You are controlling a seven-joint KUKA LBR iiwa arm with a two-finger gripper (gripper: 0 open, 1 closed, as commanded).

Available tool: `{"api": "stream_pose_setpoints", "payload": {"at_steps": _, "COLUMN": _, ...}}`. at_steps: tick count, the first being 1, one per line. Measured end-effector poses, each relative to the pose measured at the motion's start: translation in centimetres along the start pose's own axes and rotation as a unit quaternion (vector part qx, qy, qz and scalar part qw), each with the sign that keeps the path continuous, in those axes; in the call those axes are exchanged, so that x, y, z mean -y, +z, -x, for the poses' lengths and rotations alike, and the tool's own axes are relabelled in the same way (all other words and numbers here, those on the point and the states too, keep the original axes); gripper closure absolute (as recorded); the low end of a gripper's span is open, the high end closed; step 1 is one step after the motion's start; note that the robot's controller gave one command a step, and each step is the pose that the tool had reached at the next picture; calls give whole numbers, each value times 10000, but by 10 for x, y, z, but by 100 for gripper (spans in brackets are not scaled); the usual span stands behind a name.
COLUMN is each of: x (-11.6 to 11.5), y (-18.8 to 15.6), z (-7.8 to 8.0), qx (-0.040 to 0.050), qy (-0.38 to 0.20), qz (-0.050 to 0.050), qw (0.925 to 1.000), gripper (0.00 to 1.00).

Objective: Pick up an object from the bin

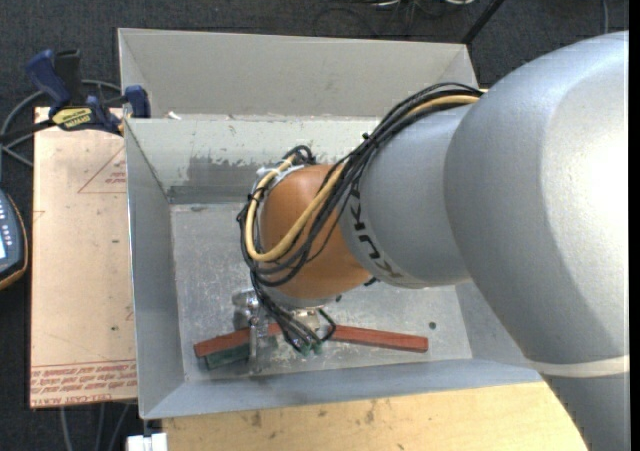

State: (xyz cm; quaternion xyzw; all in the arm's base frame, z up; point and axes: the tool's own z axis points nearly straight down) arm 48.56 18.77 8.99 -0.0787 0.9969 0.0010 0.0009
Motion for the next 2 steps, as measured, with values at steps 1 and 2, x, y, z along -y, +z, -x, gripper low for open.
{"api": "stream_pose_setpoints", "payload": {"at_steps": 1, "x": 0, "y": -21, "z": 1, "qx": 6, "qy": 9, "qz": 1, "qw": 10000, "gripper": 100}}
{"api": "stream_pose_setpoints", "payload": {"at_steps": 2, "x": -1, "y": -72, "z": 3, "qx": 23, "qy": 16, "qz": 4, "qw": 10000, "gripper": 100}}
